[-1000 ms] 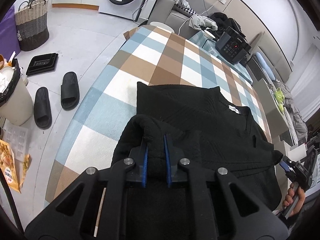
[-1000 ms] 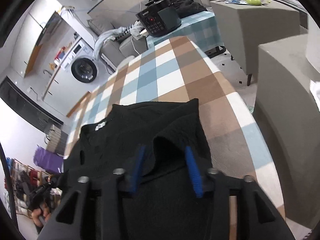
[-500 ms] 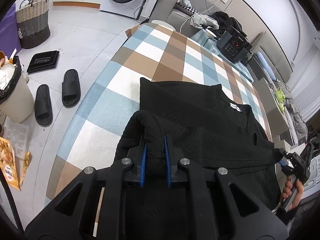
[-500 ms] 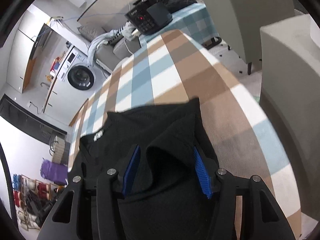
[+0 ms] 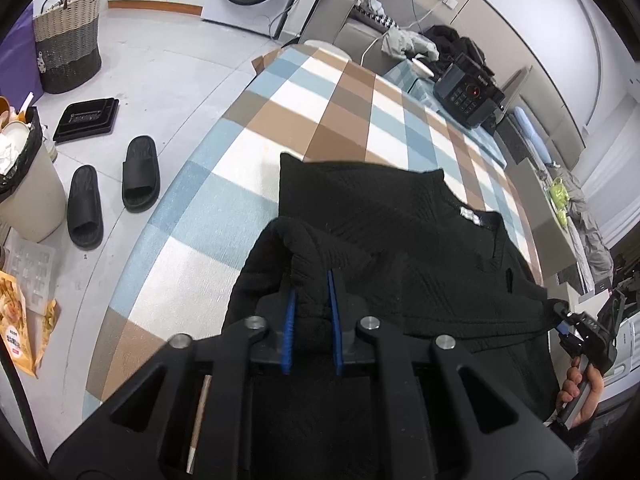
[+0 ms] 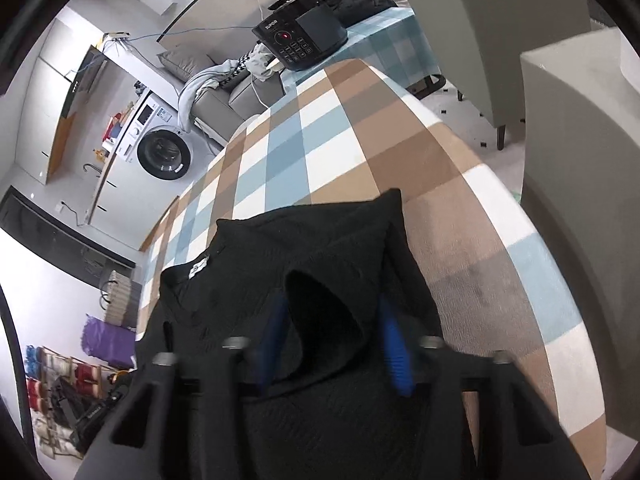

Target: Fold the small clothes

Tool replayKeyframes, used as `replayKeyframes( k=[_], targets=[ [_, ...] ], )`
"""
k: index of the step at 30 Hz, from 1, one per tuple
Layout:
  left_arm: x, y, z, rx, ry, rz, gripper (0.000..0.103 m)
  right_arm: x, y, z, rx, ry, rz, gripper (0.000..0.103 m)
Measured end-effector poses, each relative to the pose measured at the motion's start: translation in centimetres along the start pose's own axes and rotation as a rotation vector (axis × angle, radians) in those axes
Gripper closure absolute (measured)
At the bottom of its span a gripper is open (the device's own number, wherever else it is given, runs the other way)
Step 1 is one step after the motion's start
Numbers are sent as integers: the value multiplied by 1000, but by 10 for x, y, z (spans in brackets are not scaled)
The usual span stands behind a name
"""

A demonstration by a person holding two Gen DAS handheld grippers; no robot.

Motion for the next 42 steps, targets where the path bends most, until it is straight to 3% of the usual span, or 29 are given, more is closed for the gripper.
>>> replayKeyframes(
  k=[1, 7, 12, 14, 15, 16, 19, 21, 25, 32, 42],
  targets=[
    [-1, 1, 0, 0, -1, -9, 95, -2, -1, 1, 10, 10, -7, 97],
    [-30, 13, -8, 35, 12, -106, 96, -29, 19, 23, -27, 59, -105, 99],
    [-76, -9, -29, 41, -5, -131, 96, -64, -1, 32, -44, -9, -103, 98],
    [-85, -28, -36, 51, -4, -103, 96, -74, -18, 30, -43, -54, -76, 90],
    [-86, -35, -35, 40, 6, -87, 90, -76, -23, 28, -47, -75, -66, 78],
    [-86, -44, -34, 25, 16, -64, 80, -78, -26, 26, -53, -95, -63, 72],
    [-85, -50, -24, 4, 37, -70, 58, -82, -15, 22, -52, -67, -100, 61],
    [-85, -44, -17, -13, 27, -100, 50, -84, -4, 14, -25, -41, -130, 60],
    [-81, -35, -4, -39, 13, -112, 49, -81, 8, -10, 31, -22, -134, 60],
    [-66, -42, 6, -71, -11, -83, 49, -64, 2, -22, 45, 0, -92, 60],
    [-78, -87, 0, -90, -46, -57, 50, -63, -35, -16, 54, 56, -36, 60]
  ],
)
Point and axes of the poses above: each gripper's, at about its wrist camera, not at the fingertips, and y roughly against the way its jaws point, z to its left, x to its underside, the point moved 10 cm from there along -y, roughly the way its jaws point, and after that the axes turned 4 degrees about -z, right-handed, at the moved point
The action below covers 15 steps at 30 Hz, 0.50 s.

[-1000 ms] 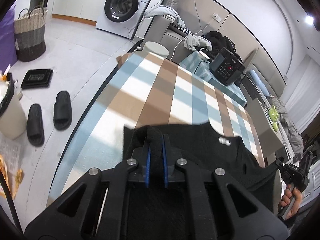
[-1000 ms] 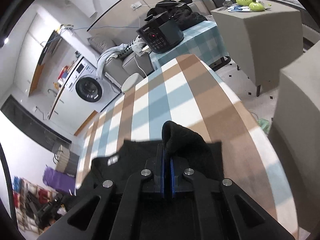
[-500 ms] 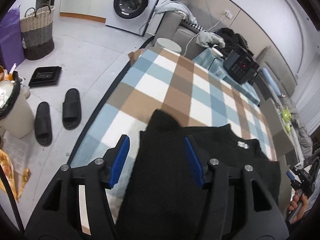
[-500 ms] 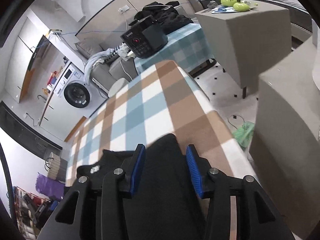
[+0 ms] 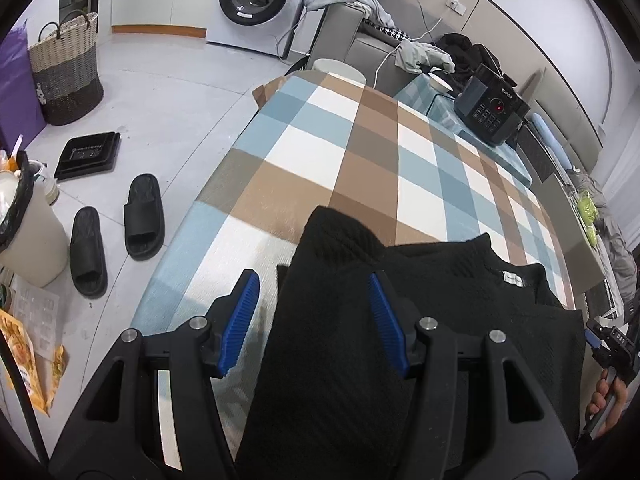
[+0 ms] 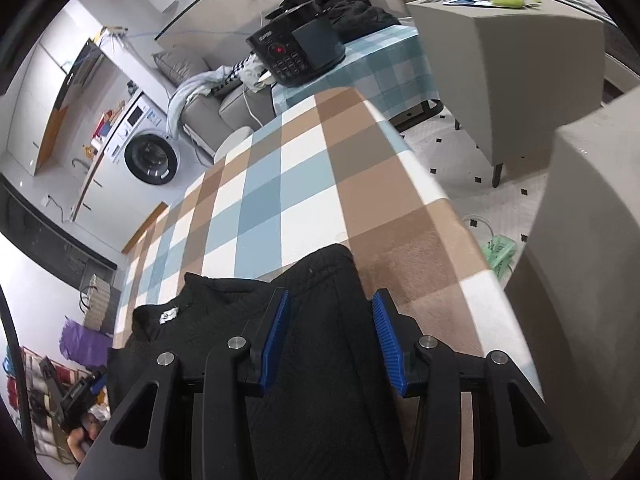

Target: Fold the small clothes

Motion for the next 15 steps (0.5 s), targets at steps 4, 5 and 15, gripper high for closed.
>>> replayKeyframes(
  k=[4, 5, 15],
  targets=[
    [-5, -11, -4, -3, -3, -24, 82, -3, -18, 1, 46, 35, -3, 61],
    [-7, -13, -2, -20, -5, -30, 86, -3, -20, 3, 54, 53, -10, 65],
    [-28, 25, -13, 53, -22, -168, 101, -27, 26, 40, -19, 177, -223, 97]
  ],
)
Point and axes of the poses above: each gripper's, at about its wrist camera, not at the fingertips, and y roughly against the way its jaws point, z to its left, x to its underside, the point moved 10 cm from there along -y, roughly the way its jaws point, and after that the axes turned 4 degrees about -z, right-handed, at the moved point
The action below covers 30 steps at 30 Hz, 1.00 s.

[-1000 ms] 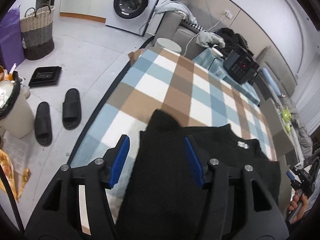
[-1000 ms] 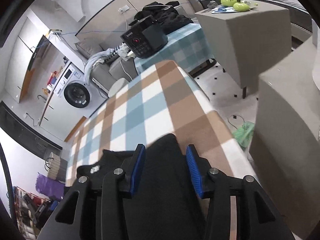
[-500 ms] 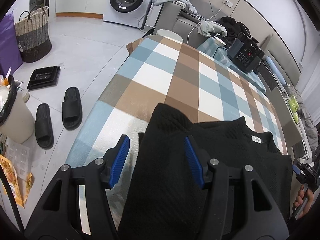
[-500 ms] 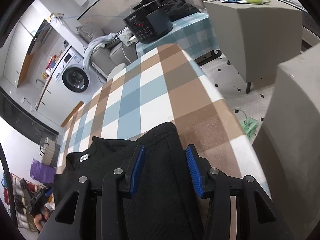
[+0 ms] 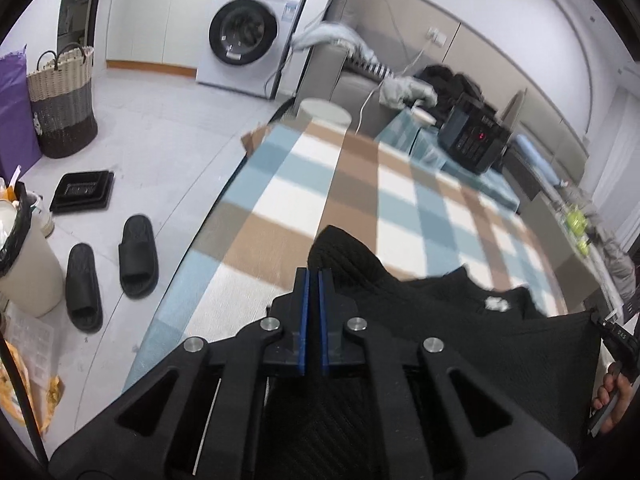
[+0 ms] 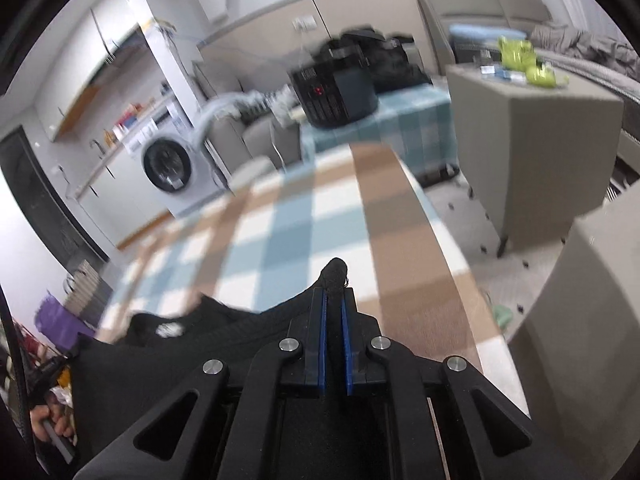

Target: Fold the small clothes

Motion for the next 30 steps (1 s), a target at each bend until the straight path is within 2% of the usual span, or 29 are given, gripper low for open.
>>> replayKeyframes(
  k=[3, 6, 8, 9, 11, 14, 15, 16, 18, 20, 21, 22, 23, 28, 30],
  targets=[
    [-10, 4, -2, -3, 6, -26, 101, -20, 10, 10, 2, 14, -55, 97],
    [-11, -7, 7, -36, 36, -15, 102, -25, -6, 9, 34, 15, -38, 97],
    [-5, -19, 14, -57, 55, 34, 102, -18, -25, 2, 56, 0, 14, 97],
    [-1, -22, 16, -68, 63, 50, 101, -12, -33, -2, 70, -14, 51, 93],
    [5, -24, 19, -86, 53, 71, 101, 2, -45, -11, 83, -84, 130, 93],
    [14, -13, 18, -93, 39, 82, 89, 12, -35, -15, 77, -110, 142, 86],
    [16, -10, 17, -90, 37, 85, 80, 14, -29, -14, 73, -102, 135, 82],
    [20, -2, 15, -86, 30, 85, 71, 17, -21, -12, 73, -91, 133, 73],
    [23, 13, 12, -88, 16, 69, 60, 25, 1, -4, 47, -59, 136, 62],
    [27, 32, 6, -75, 1, 59, 57, 32, 19, 4, 19, -31, 144, 58],
    [29, 44, 2, -67, -7, 54, 53, 38, 31, 10, 7, -10, 150, 51],
    [32, 54, -1, -64, -15, 52, 44, 44, 43, 14, -1, 6, 155, 39],
    [37, 69, -6, -63, -29, 51, 40, 49, 51, 16, -7, 15, 157, 35],
    [66, 121, -31, -43, -129, 23, 22, 96, 94, 38, -10, 110, 185, 27],
    [87, 136, -42, -23, -143, 31, 22, 119, 103, 47, -8, 138, 200, 27]
  ],
)
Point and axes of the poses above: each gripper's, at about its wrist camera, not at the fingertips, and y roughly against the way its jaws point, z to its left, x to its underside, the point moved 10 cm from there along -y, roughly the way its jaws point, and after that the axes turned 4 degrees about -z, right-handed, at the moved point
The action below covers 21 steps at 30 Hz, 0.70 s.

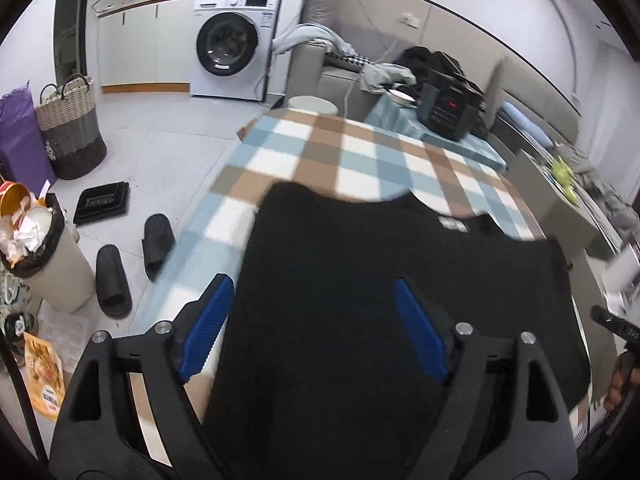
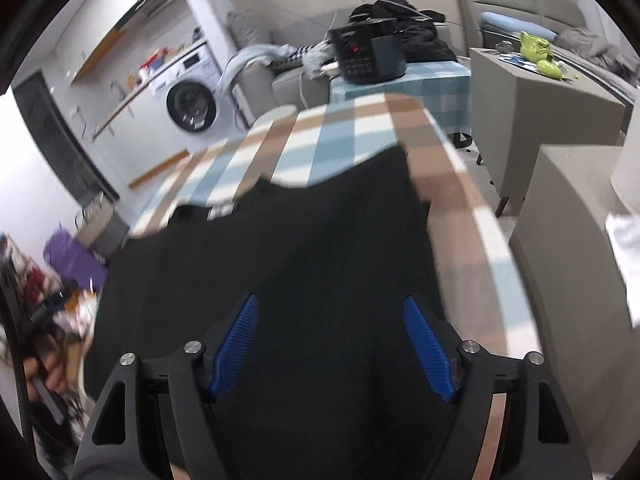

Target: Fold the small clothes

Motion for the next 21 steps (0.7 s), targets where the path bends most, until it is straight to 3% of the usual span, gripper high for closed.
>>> replayKeyframes(
  k=[8, 14, 18, 21],
  targets=[
    [80, 13, -40, 50, -33, 95, 22, 75, -13, 56, -43, 125, 90, 27],
    [120, 6, -68, 59, -108, 138, 22, 90, -27, 94, -76, 216, 99, 22],
    [132, -1, -71, 16, -180, 150, 22, 101, -39, 99, -2, 311, 103, 22],
    [135, 1, -71, 20, -188, 155, 21, 102, -34, 92, -9, 296, 76, 22]
  ],
)
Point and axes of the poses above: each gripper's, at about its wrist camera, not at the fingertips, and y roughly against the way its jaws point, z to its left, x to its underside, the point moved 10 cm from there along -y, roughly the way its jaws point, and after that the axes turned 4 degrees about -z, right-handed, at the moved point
